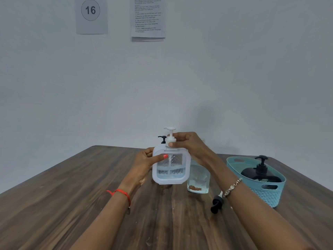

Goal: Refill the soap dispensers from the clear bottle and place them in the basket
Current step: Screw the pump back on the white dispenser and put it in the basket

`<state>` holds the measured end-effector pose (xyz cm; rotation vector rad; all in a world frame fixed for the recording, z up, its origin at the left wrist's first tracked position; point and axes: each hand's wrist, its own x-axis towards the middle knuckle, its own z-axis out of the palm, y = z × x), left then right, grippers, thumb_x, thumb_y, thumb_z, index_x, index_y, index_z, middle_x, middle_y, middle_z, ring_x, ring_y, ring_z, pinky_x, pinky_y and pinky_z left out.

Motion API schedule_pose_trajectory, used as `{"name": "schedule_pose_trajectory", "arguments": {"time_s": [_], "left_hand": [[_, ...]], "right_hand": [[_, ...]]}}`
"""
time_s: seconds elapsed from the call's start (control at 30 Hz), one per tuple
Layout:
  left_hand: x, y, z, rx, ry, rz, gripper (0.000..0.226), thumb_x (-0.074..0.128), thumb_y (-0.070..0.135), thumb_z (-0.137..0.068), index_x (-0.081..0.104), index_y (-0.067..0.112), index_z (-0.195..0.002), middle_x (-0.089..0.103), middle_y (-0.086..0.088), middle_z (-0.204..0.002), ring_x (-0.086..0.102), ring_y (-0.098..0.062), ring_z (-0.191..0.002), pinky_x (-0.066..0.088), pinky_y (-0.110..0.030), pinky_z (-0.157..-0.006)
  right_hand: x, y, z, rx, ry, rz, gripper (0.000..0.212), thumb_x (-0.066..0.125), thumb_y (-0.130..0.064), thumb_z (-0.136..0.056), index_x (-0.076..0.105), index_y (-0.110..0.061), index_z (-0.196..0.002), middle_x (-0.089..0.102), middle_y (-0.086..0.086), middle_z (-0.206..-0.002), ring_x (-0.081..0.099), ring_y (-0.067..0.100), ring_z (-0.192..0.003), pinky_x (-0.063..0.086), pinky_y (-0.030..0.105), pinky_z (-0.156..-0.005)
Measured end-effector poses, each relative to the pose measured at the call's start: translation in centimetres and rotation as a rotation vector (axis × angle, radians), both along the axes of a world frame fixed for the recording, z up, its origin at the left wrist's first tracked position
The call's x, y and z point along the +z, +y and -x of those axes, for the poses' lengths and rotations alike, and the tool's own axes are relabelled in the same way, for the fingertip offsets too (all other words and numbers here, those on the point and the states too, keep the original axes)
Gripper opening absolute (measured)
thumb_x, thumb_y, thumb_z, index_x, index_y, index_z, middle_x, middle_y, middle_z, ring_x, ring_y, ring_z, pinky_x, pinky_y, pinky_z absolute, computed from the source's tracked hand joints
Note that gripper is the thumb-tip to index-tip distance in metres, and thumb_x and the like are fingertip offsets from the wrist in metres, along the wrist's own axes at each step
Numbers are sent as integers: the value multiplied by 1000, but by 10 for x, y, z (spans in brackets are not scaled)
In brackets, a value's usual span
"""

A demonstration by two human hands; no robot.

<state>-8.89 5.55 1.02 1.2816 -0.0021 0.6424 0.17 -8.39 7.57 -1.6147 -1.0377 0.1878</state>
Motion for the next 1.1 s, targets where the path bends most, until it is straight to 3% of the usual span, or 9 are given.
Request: {"name": "schedule_pose_trajectory", "arguments": {"time_s": [0.13, 0.23, 0.37, 0.47, 0.57, 0.73, 0.8, 1.0, 1.1], "left_hand": [[1, -1, 0, 20, 3, -23, 37, 74, 0, -65, 65, 0, -102, 73, -11, -91, 71, -21, -76, 58, -29, -62], [-1, -3, 1, 18, 2, -23, 25, 70, -4, -71, 68, 2, -95, 74, -9, -83, 71, -20, -72, 57, -27, -59], [-5, -1, 3, 29, 10, 7, 25, 69, -5, -73, 67, 0, -97, 73, -10, -84, 71, -20, -71, 57, -27, -58], [-5, -2, 3, 26, 6, 0, 26, 70, -6, -71, 66, 0, -96, 73, -9, -83, 71, -19, -70, 56, -26, -57], [-1, -5, 2, 26, 0, -5, 27, 72, -5, -69, 67, 2, -95, 74, -9, -84, 71, -19, -72, 56, -26, -58], [-1, -4, 2, 1, 4, 9, 40, 74, 0, -65, 66, -1, -104, 72, -14, -94, 71, -23, -79, 58, -29, -63], [-2, -4, 1, 14, 12, 2, 42, 75, 1, -64, 65, -2, -104, 71, -16, -96, 70, -24, -79, 58, -30, -63], [-4, -8, 0, 26, 14, 3, 28, 72, -4, -70, 67, -2, -98, 73, -12, -85, 71, -20, -71, 56, -26, -57], [-6, -10, -2, 61, 29, 6, 29, 72, -2, -70, 66, -4, -99, 72, -14, -86, 71, -20, -67, 55, -25, -54]], "right_hand": [[-3, 7, 6, -192, -64, -46, 35, 86, -21, -59, 72, -8, -88, 71, 6, -80, 66, 17, -71, 54, 29, -69], [-4, 11, 11, -184, -143, 2, 21, 82, -27, -65, 66, -13, -65, 61, -5, -56, 53, 0, -49, 42, 12, -52], [1, 1, 3, 23, 25, 35, 20, 73, -11, -76, 72, -4, -95, 72, 11, -90, 66, 17, -81, 52, 29, -80], [-1, 2, 1, -78, -12, -5, 14, 81, -14, -66, 72, -14, -76, 72, 0, -77, 66, 10, -69, 54, 25, -72], [-7, 7, 5, -188, -41, -83, 26, 86, -21, -59, 63, -13, -68, 62, 1, -66, 56, 10, -56, 47, 22, -59], [-3, 1, 2, 38, 26, -6, 25, 73, -10, -75, 70, -8, -100, 71, 6, -94, 67, 19, -86, 53, 33, -85], [-4, -1, -1, 40, 42, -27, 26, 75, -6, -72, 71, -6, -98, 73, 6, -92, 69, 17, -83, 55, 31, -83], [-5, 8, 14, -269, 5, -41, 27, 88, -19, -56, 69, -12, -73, 66, -3, -69, 63, 11, -62, 53, 28, -67], [-9, 17, 19, -405, -87, -53, 36, 88, -24, -56, 67, -4, -79, 62, 0, -70, 56, 9, -60, 44, 18, -54]]}}
